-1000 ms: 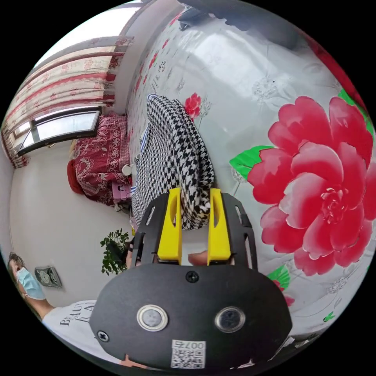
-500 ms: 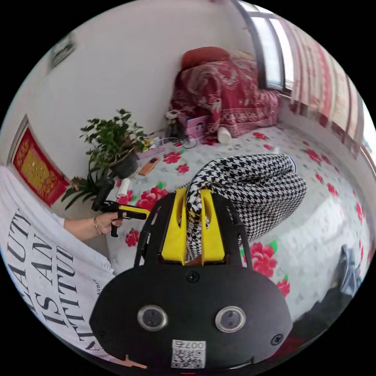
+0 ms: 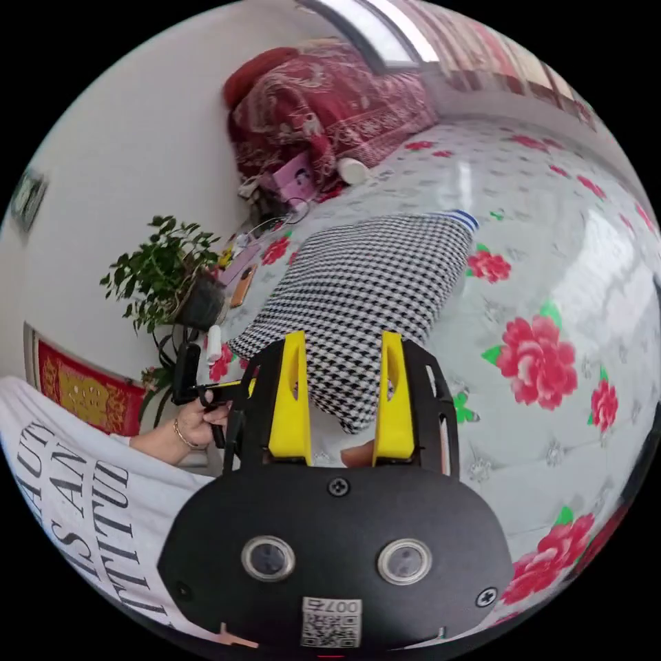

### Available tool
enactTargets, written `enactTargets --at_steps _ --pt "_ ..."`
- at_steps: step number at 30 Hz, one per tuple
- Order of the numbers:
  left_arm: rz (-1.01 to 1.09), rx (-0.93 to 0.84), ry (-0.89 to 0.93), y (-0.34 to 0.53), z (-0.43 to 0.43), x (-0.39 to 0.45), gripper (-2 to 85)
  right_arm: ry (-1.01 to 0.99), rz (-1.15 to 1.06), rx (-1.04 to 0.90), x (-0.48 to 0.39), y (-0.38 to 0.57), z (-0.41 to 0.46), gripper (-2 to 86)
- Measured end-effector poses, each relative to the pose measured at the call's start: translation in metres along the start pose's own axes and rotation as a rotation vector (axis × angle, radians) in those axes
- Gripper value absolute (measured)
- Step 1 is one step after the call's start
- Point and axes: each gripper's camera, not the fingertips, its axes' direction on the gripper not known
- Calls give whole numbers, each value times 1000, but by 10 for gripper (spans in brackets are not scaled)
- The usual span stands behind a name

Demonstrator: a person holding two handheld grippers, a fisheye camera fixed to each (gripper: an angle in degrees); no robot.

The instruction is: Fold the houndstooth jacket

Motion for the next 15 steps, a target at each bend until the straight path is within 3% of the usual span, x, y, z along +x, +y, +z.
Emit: enactTargets --at_steps 2,5,10,15 --pt "-9 -37 14 -10 21 -7 130 -132 189 -75 54 9 25 123" --pt "-28 -76 8 -27 54 -15 95 -252 299 -119 79 7 74 126" --pt "-6 -69 -72 -84 84 -20 79 -202 235 -111 77 -71 127 129" --pt "-4 82 -245 -242 110 -33 65 -143 106 -3 83 -217 155 134"
